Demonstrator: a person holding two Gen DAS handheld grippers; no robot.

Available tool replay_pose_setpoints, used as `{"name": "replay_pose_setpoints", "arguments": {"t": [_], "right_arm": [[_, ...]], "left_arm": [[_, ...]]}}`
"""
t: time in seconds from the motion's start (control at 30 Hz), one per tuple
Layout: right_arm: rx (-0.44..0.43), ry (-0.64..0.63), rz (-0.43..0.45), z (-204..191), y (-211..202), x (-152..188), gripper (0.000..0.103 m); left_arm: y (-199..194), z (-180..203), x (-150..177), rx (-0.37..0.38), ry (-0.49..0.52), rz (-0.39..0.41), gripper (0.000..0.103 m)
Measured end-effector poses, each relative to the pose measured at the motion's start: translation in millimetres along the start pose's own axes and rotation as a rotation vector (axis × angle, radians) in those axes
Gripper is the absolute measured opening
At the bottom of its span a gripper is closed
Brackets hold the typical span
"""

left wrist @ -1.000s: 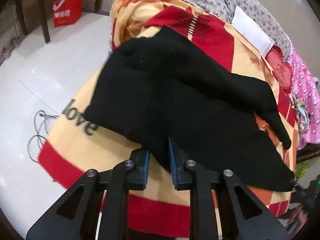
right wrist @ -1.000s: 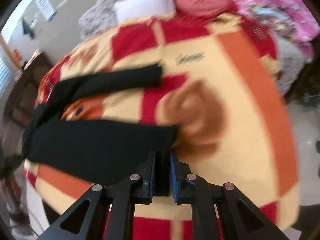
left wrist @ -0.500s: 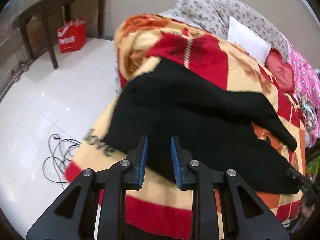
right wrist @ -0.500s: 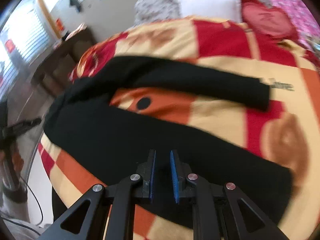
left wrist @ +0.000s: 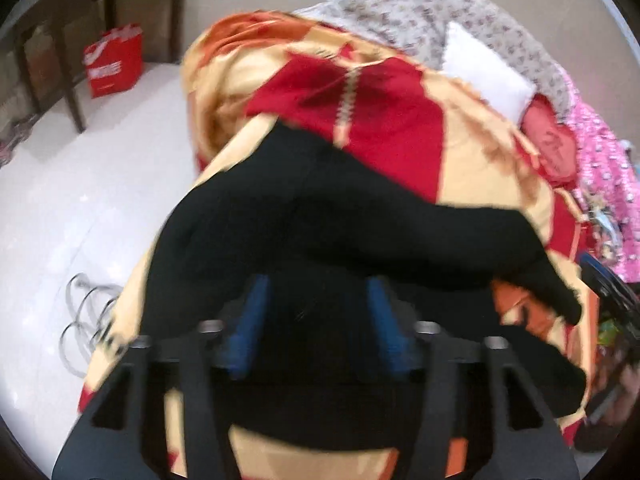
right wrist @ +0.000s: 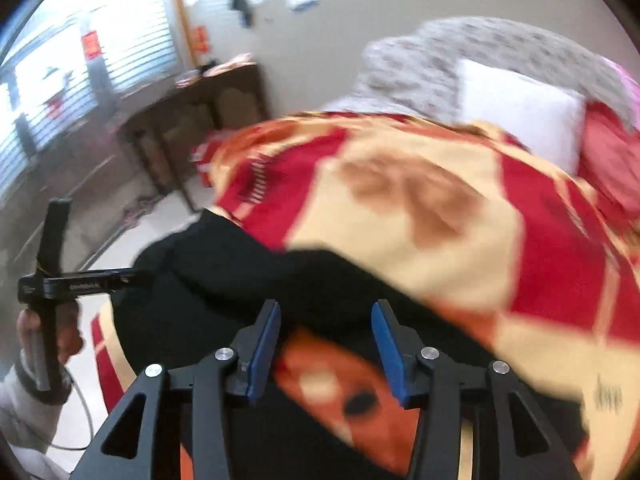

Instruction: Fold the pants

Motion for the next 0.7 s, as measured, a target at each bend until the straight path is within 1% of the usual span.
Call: {"name": "replay_pose_setpoints", "arguments": {"t": [0.07, 0.13, 0.2, 0.23, 0.33, 0.4, 0.43, 0.47, 0.53, 0.57, 0.63, 0.67, 0.7], "right_arm": [[-0.032, -0.065, -0.04, -6.5, 22.2, -15.7, 0.046], [-0.022, -0.15, -0.097, -10.4, 47.1, -23.5, 0.046], [-0.055, -0.195, -0.143, -14.7, 68.4, -27.9, 0.046], [-0.063, -0.206, -0.158, -15.4, 76.1, -29.0, 0.046], [-0.075, -0.235, -0.227, -11.4, 105.8, -23.6, 0.046], [-0.123, -0.199, -0.265, -15.2, 115.1, -15.6, 0.038], [-0.137, -0.2, -0.272, -20.0, 114.2, -10.6, 0.029], [-0.139, -0.212, -0.26, -24.7, 109.5, -7.6, 0.019], [-0.169, -0.241, -0.214, -39.9, 89.5, -4.0, 0.01], [-0.201, -0.241, -0.198, -49.3, 76.6, -1.9, 0.008], [-0.278, -0.243, -0.158, -72.8, 46.7, 4.2, 0.004], [-0.317, -0.251, -0.14, -85.9, 32.5, 10.5, 0.003], [-0.335, -0.268, -0.131, -98.9, 25.0, 17.9, 0.003]], "left_arm": [[11.3, 5.5, -10.2, -0.006, 0.015, -0.014, 0.061], [29.7, 9.9, -21.0, -0.011, 0.039, -0.042, 0.061], [53.1, 7.0, -26.7, -0.02, 0.03, -0.104, 0.061], [60.8, 4.2, -28.2, -0.027, 0.025, -0.116, 0.061], [75.2, -1.6, -38.0, -0.038, 0.016, -0.116, 0.061], [76.6, -3.1, -44.3, -0.038, 0.005, -0.118, 0.061], [76.5, -4.1, -45.8, -0.029, -0.008, -0.124, 0.061], [75.3, -4.1, -45.1, -0.021, -0.014, -0.124, 0.061], [65.1, -4.6, -44.7, -0.004, -0.016, -0.106, 0.061], [56.9, -5.5, -44.2, -0.01, -0.018, -0.082, 0.061], [33.3, -12.8, -42.9, -0.054, -0.014, -0.015, 0.061], [21.8, -16.7, -41.0, -0.061, -0.015, 0.011, 0.061], [9.3, -21.9, -37.7, -0.058, -0.024, 0.032, 0.061]]}}
Point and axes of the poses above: each gripper's, at about its wrist camera, not at the fingertips, and y roughly the way its jaws point, z to its right, x to its underside, the point moved 6 cm from there along y, roughly the way its jaws point, and after that the axes turned 6 degrees about x, right-handed, at the moved point
